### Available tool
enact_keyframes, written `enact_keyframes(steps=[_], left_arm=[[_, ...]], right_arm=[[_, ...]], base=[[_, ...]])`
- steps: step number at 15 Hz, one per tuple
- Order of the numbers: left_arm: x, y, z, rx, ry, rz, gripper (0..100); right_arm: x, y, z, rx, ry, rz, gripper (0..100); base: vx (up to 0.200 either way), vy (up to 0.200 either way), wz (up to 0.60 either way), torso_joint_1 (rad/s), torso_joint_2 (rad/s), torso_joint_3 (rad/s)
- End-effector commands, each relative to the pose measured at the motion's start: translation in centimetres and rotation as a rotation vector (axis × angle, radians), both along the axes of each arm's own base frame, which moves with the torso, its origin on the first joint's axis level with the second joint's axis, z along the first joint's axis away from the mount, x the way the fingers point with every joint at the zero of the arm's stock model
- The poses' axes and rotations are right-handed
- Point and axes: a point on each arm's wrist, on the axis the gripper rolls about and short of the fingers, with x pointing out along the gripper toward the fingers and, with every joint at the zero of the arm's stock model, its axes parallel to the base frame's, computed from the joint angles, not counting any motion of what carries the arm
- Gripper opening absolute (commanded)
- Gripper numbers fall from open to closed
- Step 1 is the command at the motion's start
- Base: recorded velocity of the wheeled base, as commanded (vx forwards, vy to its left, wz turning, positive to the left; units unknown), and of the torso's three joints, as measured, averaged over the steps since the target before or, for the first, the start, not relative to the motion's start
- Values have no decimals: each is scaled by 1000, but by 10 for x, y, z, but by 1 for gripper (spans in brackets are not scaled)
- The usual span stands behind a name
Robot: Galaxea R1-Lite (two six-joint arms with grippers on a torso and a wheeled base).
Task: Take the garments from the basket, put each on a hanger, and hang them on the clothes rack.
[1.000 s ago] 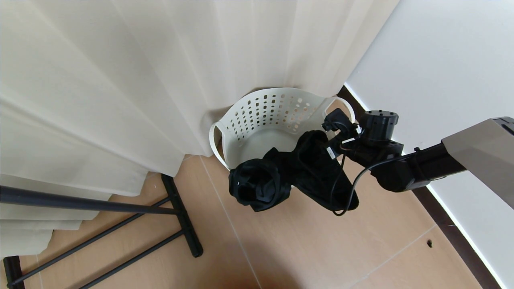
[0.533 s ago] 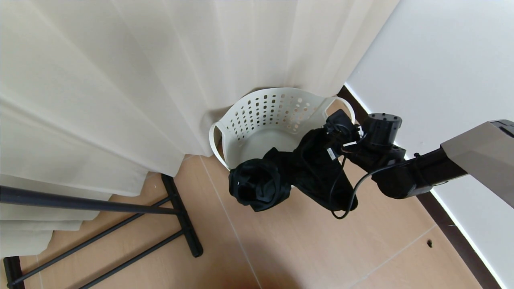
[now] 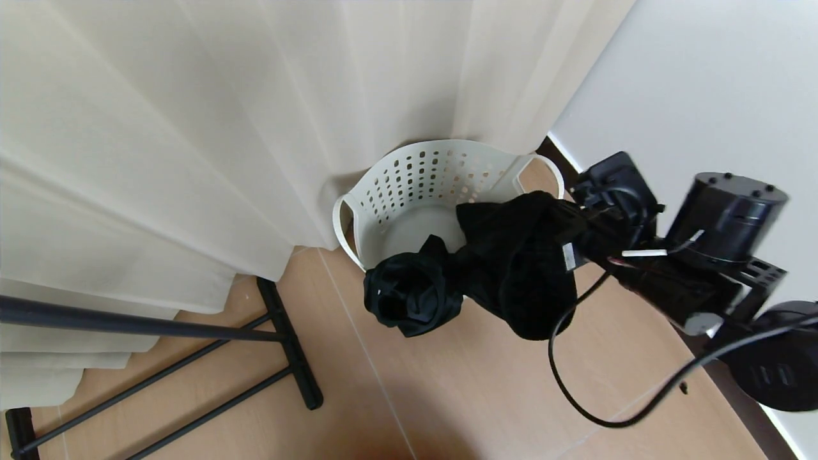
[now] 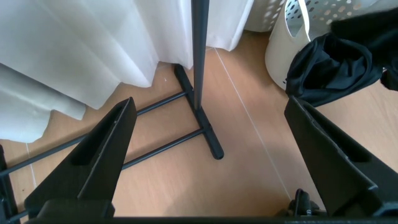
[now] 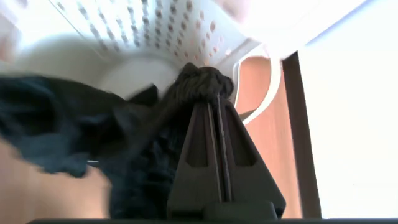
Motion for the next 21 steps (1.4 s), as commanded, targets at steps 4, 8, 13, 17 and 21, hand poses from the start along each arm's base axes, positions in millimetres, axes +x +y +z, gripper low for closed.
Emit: enact_keyframes(steps=[4, 8, 13, 17, 21], left_arm=[[0, 0, 0, 6, 0, -1, 100], [0, 0, 0, 0, -1, -3, 100], [0, 0, 0, 3, -1, -3, 100], [0, 0, 0, 1, -1, -3, 100], [0, 0, 0, 1, -1, -3, 100]], right_arm=[[-111, -3, 55, 267, -56, 170, 0], [-111, -2, 53, 262, -50, 168, 0], [-111, -3, 53, 262, -50, 163, 0], [-108, -5, 52, 260, -50, 148, 0], [-107, -5, 51, 257, -46, 144, 0]], base=[[0, 0, 0, 0, 0, 0], [0, 0, 0, 0, 0, 0], [0, 0, 0, 0, 0, 0], [0, 0, 0, 4, 2, 19], [0, 0, 0, 4, 5, 166]])
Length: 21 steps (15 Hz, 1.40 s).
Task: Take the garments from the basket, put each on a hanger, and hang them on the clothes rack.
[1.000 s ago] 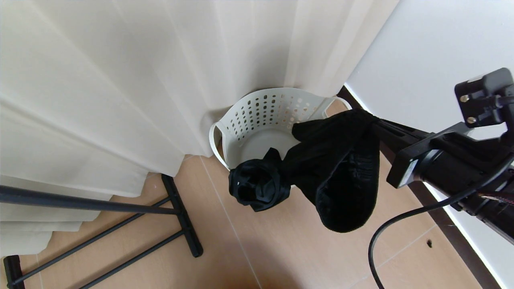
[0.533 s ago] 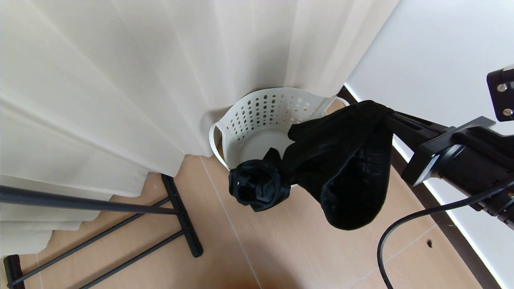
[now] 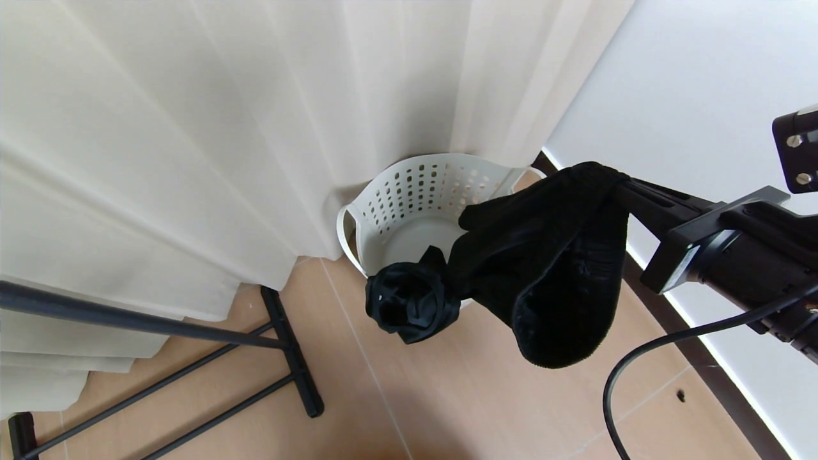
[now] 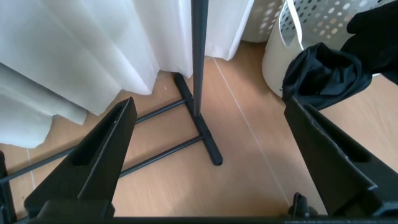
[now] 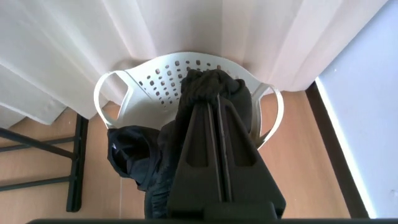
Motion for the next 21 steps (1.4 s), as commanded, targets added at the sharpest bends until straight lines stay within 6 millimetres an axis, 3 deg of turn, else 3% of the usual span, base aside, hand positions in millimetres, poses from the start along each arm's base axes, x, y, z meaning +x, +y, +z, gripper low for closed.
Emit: enact_keyframes(steps=[1, 8, 21], left_arm=[[0, 0, 0, 1, 0, -1, 100], [0, 0, 0, -1, 0, -1, 100], [0, 0, 0, -1, 0, -1, 100]], right_arm=[[1, 1, -1, -4, 2, 0, 0], [14, -6, -7, -23, 26, -56, 0], [16, -6, -13, -43, 41, -59, 0]], base=[[0, 0, 0, -2, 7, 203], [0, 0, 0, 12, -43, 169], [0, 0, 0, 160, -470, -112]])
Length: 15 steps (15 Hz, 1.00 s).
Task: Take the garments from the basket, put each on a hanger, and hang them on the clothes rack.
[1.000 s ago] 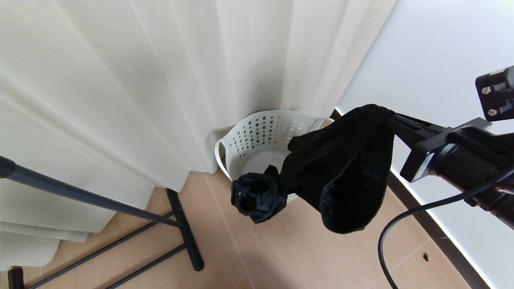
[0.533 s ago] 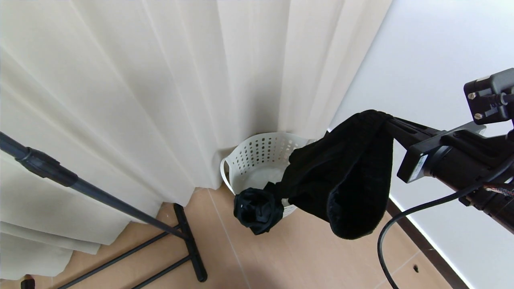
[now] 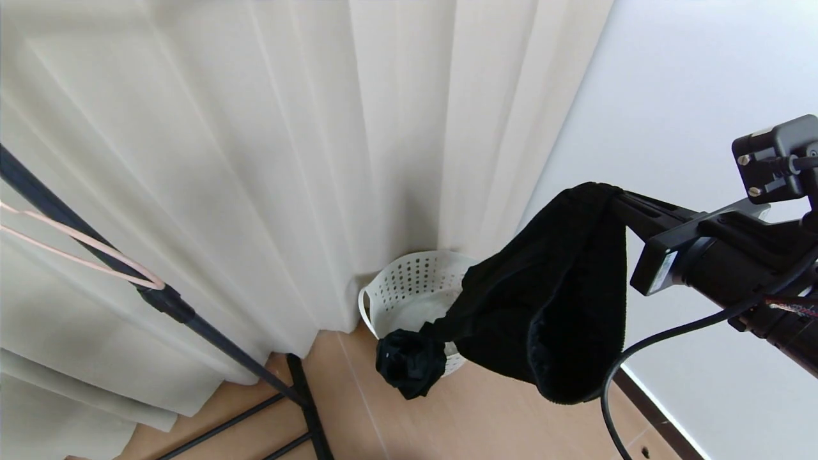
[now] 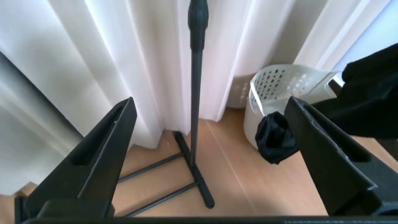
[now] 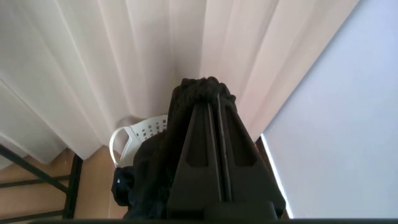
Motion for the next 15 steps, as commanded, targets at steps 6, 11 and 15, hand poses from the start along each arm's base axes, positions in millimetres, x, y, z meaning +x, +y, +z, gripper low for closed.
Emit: enact_keyframes(steps=[6, 11, 15], left_arm=[[0, 0, 0, 0, 0, 1, 100], [0, 0, 0, 0, 0, 1, 100], [0, 0, 0, 1, 0, 2, 100]], right_arm=[[0, 0, -1, -4, 3, 0, 0], [0, 0, -1, -3, 2, 0, 0], [-1, 0, 0, -1, -1, 0, 0]], base=[[0, 0, 0, 230, -565, -129], [0, 0, 0, 242, -550, -105], [0, 0, 0, 182, -397, -69]])
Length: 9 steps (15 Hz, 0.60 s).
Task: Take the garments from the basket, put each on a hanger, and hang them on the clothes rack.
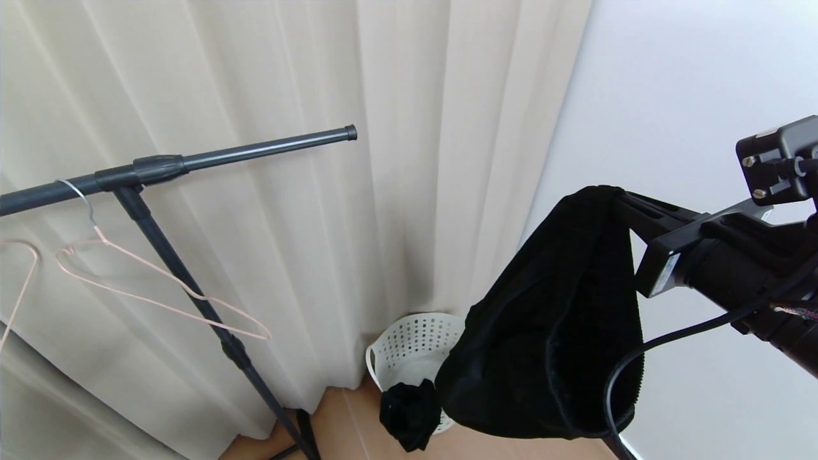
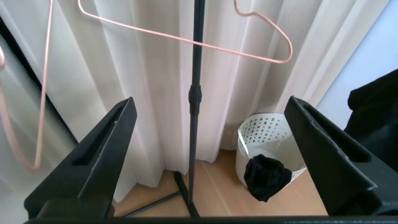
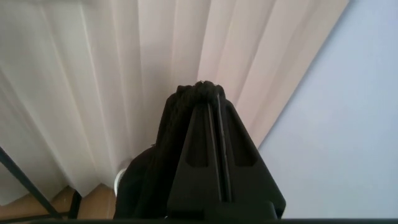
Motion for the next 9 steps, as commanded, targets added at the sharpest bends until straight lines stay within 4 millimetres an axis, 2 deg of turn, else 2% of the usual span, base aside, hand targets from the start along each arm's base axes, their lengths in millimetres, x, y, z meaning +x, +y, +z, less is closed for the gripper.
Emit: enact_keyframes(steps=[1, 9], left_arm=[[0, 0, 0, 0, 0, 1, 100], [0, 0, 0, -2, 0, 2, 100]], right_arm=[[0, 0, -1, -1, 1, 0, 0], [-2, -1, -2, -21, -5, -4, 0]], base=[[0, 0, 0, 178, -364, -163], [0, 0, 0, 166, -355, -185]])
